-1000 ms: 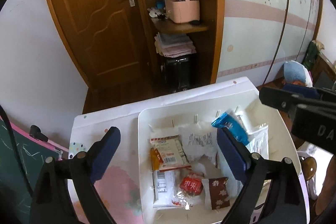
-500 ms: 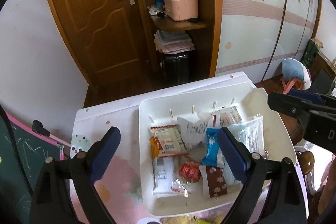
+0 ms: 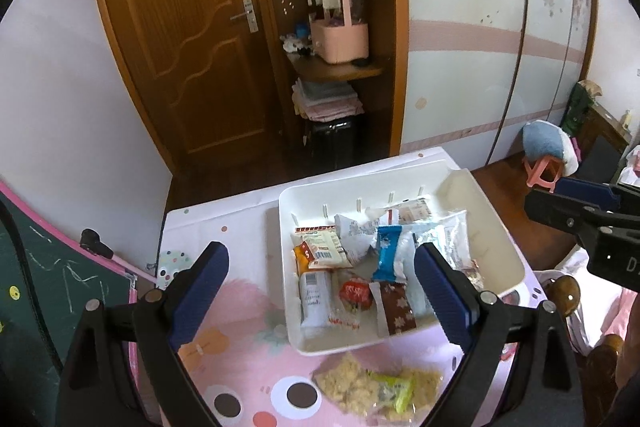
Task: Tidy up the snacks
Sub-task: 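Withdraw both tools from the basket toward the clear cake bags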
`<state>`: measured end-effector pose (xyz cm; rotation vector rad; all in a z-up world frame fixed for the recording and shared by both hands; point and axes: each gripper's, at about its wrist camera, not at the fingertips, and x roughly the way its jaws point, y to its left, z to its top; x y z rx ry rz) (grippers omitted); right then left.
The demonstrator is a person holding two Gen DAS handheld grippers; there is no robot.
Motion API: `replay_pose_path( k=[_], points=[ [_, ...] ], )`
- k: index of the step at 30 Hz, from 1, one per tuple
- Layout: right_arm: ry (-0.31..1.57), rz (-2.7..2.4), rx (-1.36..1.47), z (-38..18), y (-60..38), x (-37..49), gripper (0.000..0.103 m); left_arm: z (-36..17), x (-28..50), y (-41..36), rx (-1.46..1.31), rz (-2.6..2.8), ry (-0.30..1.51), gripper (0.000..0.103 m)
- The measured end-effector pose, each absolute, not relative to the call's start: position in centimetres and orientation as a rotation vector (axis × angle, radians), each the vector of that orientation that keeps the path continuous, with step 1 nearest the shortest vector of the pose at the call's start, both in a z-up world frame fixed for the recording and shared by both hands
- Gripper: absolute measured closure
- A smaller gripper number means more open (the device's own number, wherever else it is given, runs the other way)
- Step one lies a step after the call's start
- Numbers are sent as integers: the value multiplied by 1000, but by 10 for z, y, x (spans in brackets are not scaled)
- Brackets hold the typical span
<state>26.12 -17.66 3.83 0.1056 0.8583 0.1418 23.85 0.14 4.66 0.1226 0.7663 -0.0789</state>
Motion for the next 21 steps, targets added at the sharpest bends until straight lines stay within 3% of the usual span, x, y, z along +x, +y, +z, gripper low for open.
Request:
replay_pose_path(
  k=[11, 21],
  points=[
    [772, 192, 74, 34, -172, 196, 47, 42, 177, 22, 47, -142, 782, 8],
    [905, 217, 75, -57, -161, 173, 47, -38, 157, 29, -82, -135, 884, 8]
  ],
)
